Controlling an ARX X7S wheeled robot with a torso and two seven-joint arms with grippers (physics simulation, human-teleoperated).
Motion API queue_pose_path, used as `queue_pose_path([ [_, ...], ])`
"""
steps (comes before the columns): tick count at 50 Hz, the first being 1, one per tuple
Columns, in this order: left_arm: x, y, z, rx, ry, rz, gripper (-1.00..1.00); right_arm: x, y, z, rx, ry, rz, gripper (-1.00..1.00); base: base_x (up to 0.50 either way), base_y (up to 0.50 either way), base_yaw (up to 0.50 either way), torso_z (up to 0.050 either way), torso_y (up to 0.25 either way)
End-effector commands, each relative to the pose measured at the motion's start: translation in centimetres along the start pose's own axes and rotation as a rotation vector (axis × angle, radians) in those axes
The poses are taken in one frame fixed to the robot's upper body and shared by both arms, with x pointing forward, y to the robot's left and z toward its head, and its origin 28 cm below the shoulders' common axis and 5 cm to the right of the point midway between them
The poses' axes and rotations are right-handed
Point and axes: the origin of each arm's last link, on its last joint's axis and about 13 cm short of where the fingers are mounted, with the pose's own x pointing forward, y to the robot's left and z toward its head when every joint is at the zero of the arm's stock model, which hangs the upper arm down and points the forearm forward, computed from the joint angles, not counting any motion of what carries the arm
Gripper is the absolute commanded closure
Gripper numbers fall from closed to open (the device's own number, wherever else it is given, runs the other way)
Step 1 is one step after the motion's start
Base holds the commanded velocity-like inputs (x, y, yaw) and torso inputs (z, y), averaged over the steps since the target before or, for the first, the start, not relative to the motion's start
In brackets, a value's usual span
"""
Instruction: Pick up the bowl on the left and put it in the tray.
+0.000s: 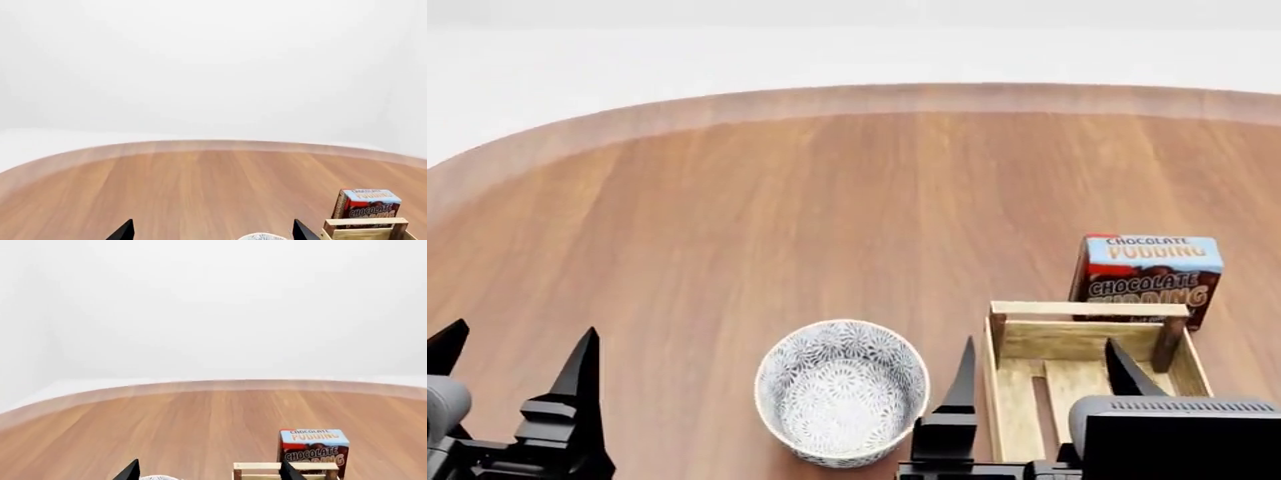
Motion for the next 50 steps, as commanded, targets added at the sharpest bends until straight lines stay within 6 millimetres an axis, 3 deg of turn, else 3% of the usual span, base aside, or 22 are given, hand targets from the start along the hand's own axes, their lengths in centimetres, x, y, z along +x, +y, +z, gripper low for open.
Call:
queue_pose_path([
  [1, 0.0, 0.0, 0.0, -0.003, 0.0, 0.007, -1.0, 0.0, 0.0, 0.0, 0.0, -0.009, -0.011, -1.0, 0.5, 0.0, 0.0, 0.0, 0.01],
  [27, 1.0, 0.6, 0.1, -0.019, -0.047, -0.005, -1.0, -0.1, 0.1, -0.1, -0.031, -0.009, -0.004, -1.0, 0.0, 0.0, 0.0, 0.0, -0.004],
  [50, 1.0, 0.4, -0.4, -0.017, -0.022, -0.013, -1.0, 0.0, 0.0, -0.4, -0.019, 0.013, 0.005, -1.0, 0.0, 0.0, 0.0, 0.0, -0.25],
])
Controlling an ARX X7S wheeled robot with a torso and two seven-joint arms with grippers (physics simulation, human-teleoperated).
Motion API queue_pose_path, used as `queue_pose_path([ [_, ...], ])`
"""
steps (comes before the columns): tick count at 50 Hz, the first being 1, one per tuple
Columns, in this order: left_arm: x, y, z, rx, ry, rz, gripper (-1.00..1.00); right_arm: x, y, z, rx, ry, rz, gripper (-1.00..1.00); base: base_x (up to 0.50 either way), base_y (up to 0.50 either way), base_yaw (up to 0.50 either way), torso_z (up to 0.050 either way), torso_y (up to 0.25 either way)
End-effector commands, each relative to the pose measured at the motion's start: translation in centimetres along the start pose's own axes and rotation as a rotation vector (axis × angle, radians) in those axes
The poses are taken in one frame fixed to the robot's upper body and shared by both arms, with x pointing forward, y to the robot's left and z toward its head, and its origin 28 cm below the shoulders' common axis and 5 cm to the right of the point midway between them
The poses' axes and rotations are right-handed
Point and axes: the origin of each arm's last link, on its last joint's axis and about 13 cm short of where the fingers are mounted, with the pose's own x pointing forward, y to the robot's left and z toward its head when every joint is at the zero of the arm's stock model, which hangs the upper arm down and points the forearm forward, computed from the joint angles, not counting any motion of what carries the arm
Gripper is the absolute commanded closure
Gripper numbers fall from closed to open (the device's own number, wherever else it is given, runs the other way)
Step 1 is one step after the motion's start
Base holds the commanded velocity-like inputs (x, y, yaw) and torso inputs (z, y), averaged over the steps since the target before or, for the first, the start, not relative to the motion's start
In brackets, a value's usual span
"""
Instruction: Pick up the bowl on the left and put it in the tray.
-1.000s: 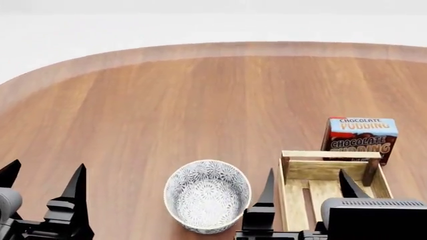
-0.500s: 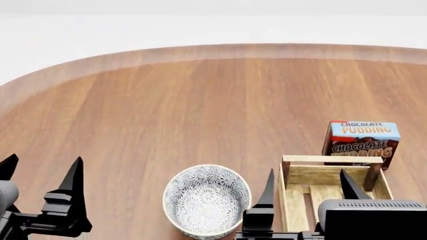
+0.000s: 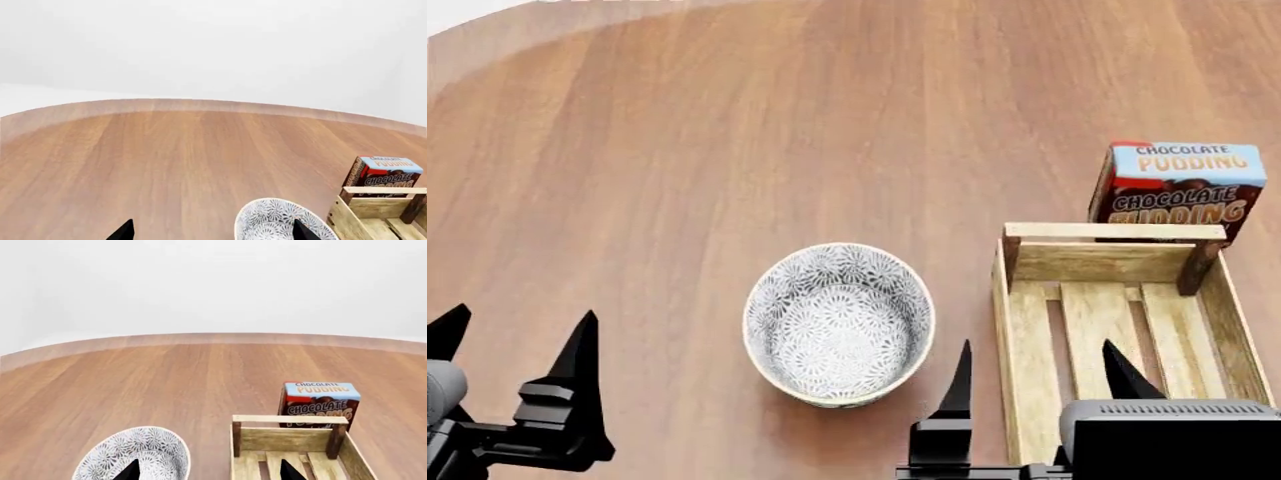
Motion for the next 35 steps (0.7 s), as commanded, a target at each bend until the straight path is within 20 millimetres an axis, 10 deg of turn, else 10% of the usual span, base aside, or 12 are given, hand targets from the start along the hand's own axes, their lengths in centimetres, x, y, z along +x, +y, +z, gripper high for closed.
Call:
queue_pose_path([
  [1, 0.0, 0.0, -0.2, -0.003, 0.006, -0.003, -1.0, 0.1, -0.1, -0.1, 0.011, 0.015, 0.003, -1.0, 0.0, 0.0, 0.0, 0.0, -0.25],
  [35, -0.2, 0.1, -1.0, -0.032, 0.036, 0.005, -1.0, 3.3, -0.6, 0.6, -0.209, -0.017, 0.105, -1.0, 0.0, 0.0, 0.0, 0.0, -0.197],
])
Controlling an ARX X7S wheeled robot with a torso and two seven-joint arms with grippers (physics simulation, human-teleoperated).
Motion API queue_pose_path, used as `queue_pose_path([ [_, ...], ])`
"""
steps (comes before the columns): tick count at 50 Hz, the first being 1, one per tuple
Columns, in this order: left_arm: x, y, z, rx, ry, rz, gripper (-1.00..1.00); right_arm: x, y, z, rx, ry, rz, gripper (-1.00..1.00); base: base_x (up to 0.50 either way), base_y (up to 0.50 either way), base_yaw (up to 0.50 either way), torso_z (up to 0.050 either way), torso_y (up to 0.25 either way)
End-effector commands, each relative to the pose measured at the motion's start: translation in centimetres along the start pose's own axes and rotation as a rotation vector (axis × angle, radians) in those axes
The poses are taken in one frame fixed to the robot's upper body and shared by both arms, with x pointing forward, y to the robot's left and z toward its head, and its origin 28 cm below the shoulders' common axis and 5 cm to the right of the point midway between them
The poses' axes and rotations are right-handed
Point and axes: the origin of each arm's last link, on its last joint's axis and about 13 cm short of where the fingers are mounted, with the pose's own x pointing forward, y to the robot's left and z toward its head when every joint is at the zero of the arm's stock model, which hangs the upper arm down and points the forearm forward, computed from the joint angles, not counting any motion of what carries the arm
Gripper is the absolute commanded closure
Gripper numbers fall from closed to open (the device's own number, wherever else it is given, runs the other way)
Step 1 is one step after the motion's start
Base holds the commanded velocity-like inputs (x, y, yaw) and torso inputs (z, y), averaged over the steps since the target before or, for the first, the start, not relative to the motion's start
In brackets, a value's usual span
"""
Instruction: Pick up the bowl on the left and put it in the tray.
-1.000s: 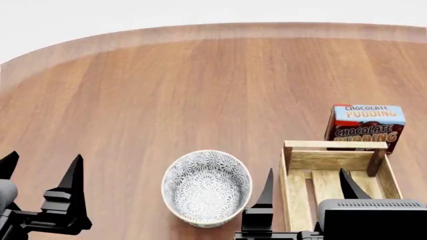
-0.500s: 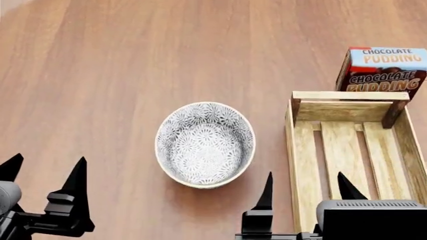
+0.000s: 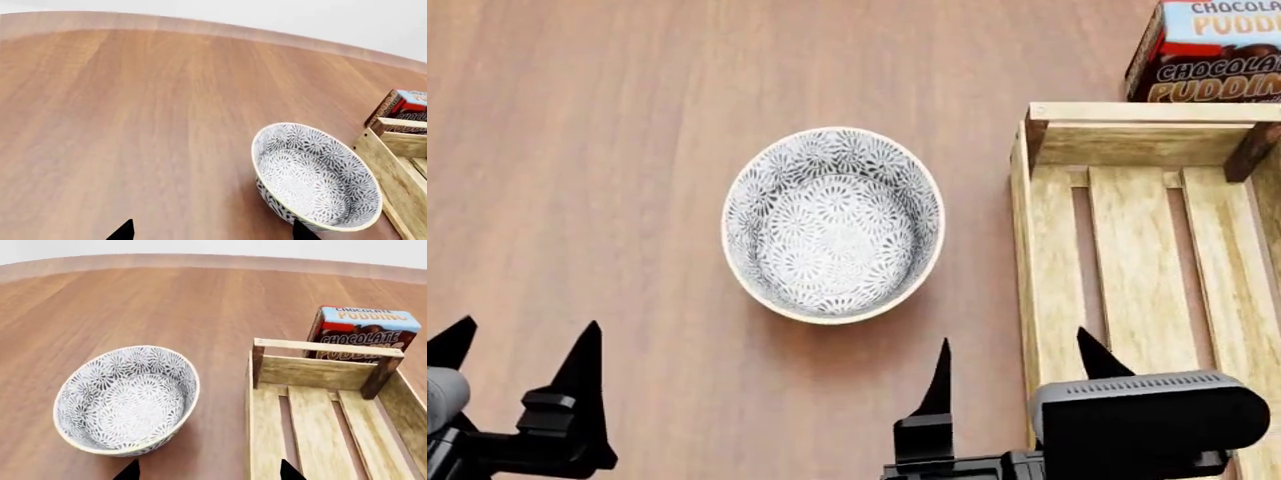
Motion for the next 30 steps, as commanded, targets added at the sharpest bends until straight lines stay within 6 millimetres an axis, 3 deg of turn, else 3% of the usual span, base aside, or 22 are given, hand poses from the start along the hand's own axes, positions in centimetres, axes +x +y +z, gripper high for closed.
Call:
queue_pose_path([
  [1, 0.0, 0.1, -0.6, -0.012, 0.03, 0.009, -1.0, 3.1, -0.8, 1.2, -0.223, -0.026, 0.092, -1.0, 0.0, 0.0, 0.0, 0.0, 0.0],
  [12, 0.0, 0.4, -1.0, -0.027, 0.049, 0.022, -1.0, 9.4, -1.9, 2.9, -0.621, 0.023, 0.249, -1.0, 0.0, 0.0, 0.0, 0.0, 0.0],
  [18, 0.1, 0.5, -0.9, -0.027, 0.049, 0.027, -1.0, 10.6, -1.9, 3.2, -0.782, 0.056, 0.345, -1.0, 0.0, 0.0, 0.0, 0.0, 0.0],
  [30, 0.0, 0.6, -1.0, -0.032, 0.051, 0.031, -1.0, 12.8, -1.6, 1.8, -0.976, 0.161, 0.46, -1.0, 0.0, 0.0, 0.0, 0.0, 0.0],
])
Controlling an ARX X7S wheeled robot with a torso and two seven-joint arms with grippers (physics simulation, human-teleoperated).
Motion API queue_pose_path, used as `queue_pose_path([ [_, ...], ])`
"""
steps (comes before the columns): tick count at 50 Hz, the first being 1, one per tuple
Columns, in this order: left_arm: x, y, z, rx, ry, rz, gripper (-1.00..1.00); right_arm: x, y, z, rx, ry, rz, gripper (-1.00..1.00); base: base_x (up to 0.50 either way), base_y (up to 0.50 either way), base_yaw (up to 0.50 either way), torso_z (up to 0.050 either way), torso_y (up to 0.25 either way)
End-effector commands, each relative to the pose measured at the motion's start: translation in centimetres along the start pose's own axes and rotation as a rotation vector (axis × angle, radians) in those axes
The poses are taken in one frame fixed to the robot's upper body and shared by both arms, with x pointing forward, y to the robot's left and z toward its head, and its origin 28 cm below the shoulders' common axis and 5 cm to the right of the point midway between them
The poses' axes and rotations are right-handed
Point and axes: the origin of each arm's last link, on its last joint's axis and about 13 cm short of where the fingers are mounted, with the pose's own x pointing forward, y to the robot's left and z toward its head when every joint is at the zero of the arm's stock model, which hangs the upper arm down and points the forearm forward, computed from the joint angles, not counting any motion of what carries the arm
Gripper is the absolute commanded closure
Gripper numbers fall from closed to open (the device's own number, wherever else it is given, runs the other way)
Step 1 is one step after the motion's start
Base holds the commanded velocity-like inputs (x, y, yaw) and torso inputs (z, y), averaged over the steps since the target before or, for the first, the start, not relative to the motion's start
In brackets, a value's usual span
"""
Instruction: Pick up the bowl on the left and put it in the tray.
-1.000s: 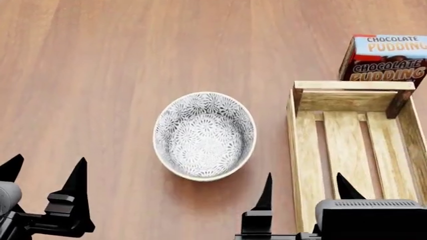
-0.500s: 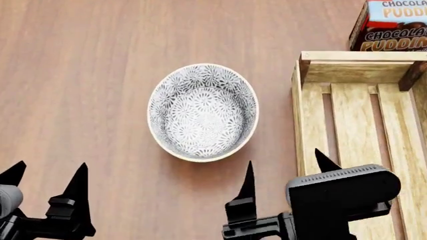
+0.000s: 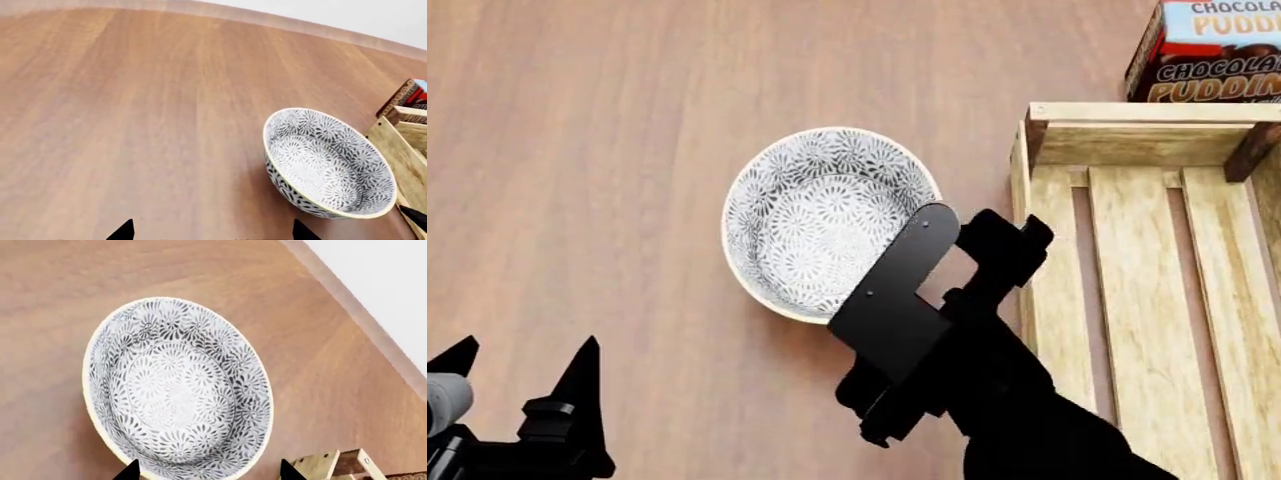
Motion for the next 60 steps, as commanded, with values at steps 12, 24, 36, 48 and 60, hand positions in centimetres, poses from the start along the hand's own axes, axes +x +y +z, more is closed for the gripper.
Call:
queue_pose_path([
  [12, 0.1, 0.3, -0.3, -0.01, 0.008, 0.008, -1.0, 4.4, -0.6, -1.3, -0.259, 0.113, 0.178, -1.0, 0.0, 0.0, 0.0, 0.0, 0.0],
  [24, 0.2, 0.5, -0.6, -0.019, 0.015, 0.012, -1.0, 6.8, -1.1, -1.8, -0.347, 0.124, 0.161, -1.0, 0.0, 0.0, 0.0, 0.0, 0.0],
  [36, 0.1, 0.6, -0.5, -0.023, 0.014, 0.02, -1.0, 8.3, -0.1, -2.7, -0.38, 0.127, 0.138, 1.0, 0.0, 0.0, 0.0, 0.0, 0.0],
  [48, 0.1, 0.6, -0.3, -0.021, 0.009, 0.019, -1.0, 7.2, -1.4, -1.6, -0.388, 0.096, 0.1, 1.0, 0.0, 0.0, 0.0, 0.0, 0.0],
  [60, -0.1, 0.4, -0.3, -0.02, 0.009, 0.015, -1.0, 4.1, -4.6, 2.1, -0.399, 0.034, 0.049, 1.0, 0.0, 0.0, 0.0, 0.0, 0.0],
])
